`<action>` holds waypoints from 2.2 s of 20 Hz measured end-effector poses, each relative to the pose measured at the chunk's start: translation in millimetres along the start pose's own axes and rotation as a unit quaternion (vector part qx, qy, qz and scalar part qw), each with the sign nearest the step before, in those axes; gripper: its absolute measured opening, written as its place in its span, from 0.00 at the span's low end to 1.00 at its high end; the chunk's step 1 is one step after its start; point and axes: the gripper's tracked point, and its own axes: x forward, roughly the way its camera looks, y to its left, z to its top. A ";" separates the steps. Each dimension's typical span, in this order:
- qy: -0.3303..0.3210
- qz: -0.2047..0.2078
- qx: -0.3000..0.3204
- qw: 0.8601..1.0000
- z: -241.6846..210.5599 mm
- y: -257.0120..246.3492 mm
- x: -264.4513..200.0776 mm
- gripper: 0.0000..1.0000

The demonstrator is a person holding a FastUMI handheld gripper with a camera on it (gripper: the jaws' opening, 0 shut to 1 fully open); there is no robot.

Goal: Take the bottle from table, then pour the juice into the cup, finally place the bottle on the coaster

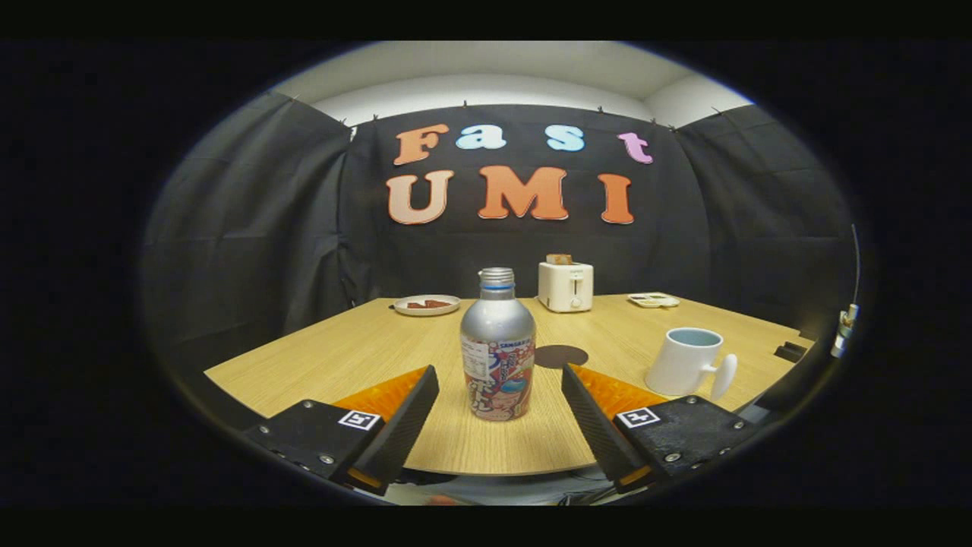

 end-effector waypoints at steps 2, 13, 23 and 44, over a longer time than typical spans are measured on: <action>0.009 -0.001 -0.001 1.000 -6.0 -2.8 9.4 0.97; 0.046 0.022 0.023 0.998 -27.2 5.2 57.2 0.97; 0.061 0.021 0.025 0.998 -37.5 6.1 78.7 0.93; 0.015 -0.020 0.445 0.895 36.3 -49.5 74.6 0.76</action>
